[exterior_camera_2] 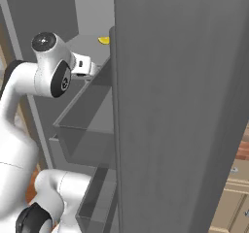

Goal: Take the fish out of the fridge, briefly rinse it in the sink, and place it on the tray next to the sink.

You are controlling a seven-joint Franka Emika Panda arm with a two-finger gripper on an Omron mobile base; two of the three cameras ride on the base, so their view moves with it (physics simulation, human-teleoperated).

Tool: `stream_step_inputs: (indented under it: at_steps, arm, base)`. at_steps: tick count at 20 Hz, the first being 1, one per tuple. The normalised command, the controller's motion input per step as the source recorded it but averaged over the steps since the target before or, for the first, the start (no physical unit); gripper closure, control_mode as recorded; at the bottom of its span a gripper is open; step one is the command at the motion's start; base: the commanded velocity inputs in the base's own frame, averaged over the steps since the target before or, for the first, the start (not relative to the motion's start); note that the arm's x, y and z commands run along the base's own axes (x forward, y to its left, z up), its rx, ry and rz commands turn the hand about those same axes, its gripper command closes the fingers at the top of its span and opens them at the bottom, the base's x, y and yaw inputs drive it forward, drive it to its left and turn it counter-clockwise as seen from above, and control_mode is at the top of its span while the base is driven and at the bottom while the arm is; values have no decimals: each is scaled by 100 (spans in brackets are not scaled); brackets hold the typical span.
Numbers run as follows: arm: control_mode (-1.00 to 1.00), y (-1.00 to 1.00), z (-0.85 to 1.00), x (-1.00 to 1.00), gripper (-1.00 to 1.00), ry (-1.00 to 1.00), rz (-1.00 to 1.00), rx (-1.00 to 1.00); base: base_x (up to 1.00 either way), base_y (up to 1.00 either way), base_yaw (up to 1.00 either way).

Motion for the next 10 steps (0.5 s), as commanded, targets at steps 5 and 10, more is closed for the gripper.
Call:
stream_step_inputs:
  at_steps: [5, 10]
  arm:
    - [-100, -5, 44, 7, -100, -14, -7, 0]
    - [-100, -30, 41, 23, -100, -10, -9, 2]
  base:
    - [0, 0, 0]
    - [0, 0, 0]
